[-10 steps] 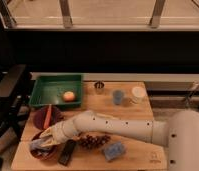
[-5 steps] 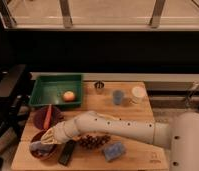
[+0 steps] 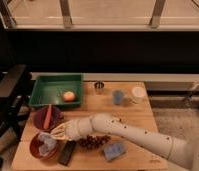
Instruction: Place towel in plastic cup
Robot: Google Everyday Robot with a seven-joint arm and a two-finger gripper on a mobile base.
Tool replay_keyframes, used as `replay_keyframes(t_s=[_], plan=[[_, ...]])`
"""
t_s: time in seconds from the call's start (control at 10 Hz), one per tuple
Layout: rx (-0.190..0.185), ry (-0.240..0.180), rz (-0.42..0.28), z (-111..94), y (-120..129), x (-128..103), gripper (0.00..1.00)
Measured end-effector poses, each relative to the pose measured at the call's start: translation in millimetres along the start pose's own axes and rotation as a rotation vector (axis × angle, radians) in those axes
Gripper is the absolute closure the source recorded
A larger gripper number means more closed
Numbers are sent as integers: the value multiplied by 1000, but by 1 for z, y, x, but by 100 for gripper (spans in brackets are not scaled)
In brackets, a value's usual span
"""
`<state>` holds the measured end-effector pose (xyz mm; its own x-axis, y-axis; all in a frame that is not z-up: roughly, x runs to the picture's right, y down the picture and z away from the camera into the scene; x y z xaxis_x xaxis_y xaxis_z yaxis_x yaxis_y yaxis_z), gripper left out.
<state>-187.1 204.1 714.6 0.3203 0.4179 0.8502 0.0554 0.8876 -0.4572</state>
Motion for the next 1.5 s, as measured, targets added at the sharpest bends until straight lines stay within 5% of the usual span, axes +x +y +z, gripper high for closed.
replay_keyframes(t_s=[0.3, 0.5, 1.2, 1.5], plan=[[142, -75, 71, -59, -32, 11, 100], [212, -71, 110, -93, -52, 18, 100], [214, -68, 119, -92, -51, 18, 100], [291, -13, 129, -122, -60, 25, 100]])
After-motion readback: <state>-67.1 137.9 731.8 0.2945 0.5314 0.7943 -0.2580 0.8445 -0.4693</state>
